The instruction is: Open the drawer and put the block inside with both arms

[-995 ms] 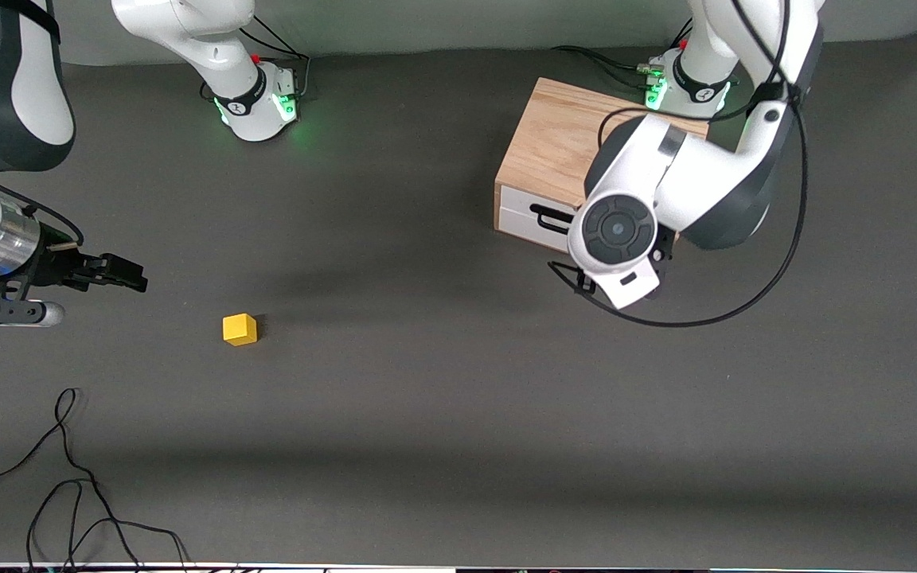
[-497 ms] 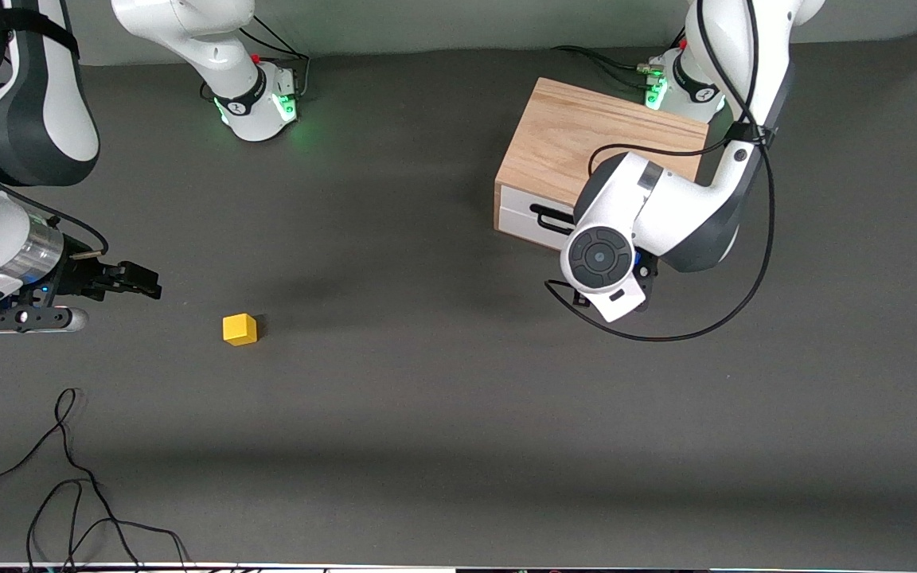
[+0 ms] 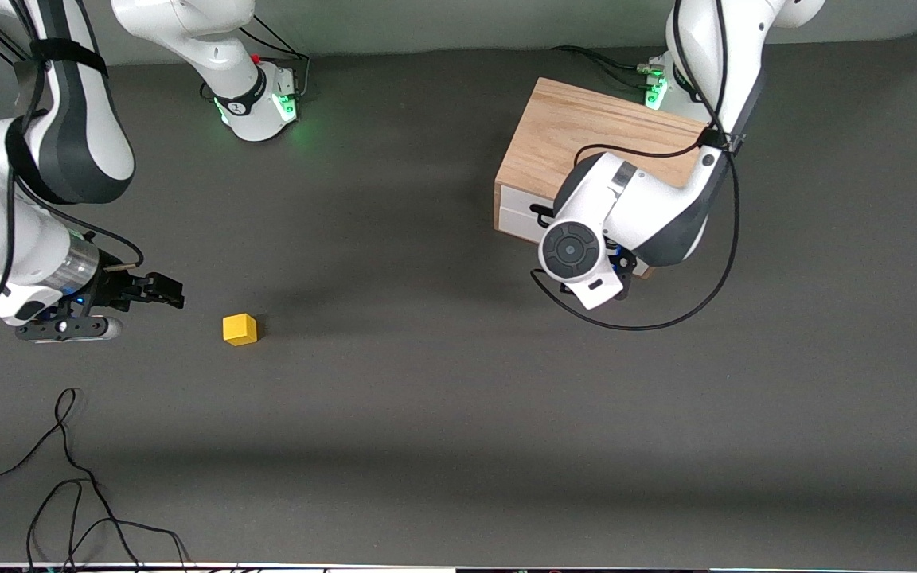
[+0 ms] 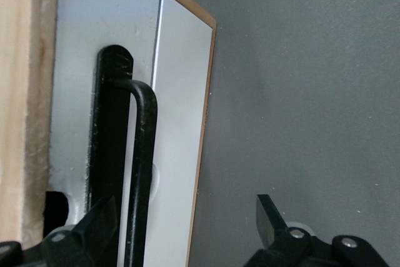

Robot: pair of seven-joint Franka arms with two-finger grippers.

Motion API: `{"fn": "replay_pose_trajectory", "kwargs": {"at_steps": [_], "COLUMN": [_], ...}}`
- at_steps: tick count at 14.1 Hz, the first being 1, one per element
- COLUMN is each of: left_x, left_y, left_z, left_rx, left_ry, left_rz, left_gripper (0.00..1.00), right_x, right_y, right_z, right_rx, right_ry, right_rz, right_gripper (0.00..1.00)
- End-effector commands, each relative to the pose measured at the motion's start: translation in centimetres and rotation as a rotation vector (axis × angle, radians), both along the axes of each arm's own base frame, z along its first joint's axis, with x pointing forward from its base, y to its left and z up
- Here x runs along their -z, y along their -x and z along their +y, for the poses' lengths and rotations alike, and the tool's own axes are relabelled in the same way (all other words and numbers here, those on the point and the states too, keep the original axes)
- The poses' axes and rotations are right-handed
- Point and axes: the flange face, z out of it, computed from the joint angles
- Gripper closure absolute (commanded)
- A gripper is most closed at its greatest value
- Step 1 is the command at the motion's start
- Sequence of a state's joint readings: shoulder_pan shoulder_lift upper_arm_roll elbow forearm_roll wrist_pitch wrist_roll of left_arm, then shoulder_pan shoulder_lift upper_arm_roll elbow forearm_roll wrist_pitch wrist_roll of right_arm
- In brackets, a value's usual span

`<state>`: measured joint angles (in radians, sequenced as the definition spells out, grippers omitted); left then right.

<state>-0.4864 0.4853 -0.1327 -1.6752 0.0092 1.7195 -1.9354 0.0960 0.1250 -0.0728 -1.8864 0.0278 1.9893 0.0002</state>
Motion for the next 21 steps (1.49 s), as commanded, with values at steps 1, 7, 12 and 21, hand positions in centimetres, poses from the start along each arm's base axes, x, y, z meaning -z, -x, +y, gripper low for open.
{"fn": "replay_pose_trajectory", "kwargs": {"at_steps": [1,7,12,21], "left_x": [0.5,1.3,0.4,-0.5], "left_y": [0.5,-0.8,-2.2,-7.6], "left_z": [0.0,0.4,-0.1,-2.4], "left_rx": [0.0,-0.008,-0.007,0.015], "left_ry": [-0.026,-0.018,0.019,0.117], "left_rz": [-0.015,-0.043,-0.099,-0.228], "left_gripper": [0.0,0.0,0.0,0.0], "right_x": [1.6,5.4,9.1,19.1], "right_y": [-0.3,-0.8,-1.2,1.8], "right_z": [0.1,0.4,0.5,2.2], "right_rx": [-0.042,-0.087,-0.086,-0.146], "right_ry": [0.011,0.014,0.019,0.03], "right_rz": [-0.023,-0.034,-0.048,-0.081], "right_gripper": [0.0,0.0,0.0,0.0]}}
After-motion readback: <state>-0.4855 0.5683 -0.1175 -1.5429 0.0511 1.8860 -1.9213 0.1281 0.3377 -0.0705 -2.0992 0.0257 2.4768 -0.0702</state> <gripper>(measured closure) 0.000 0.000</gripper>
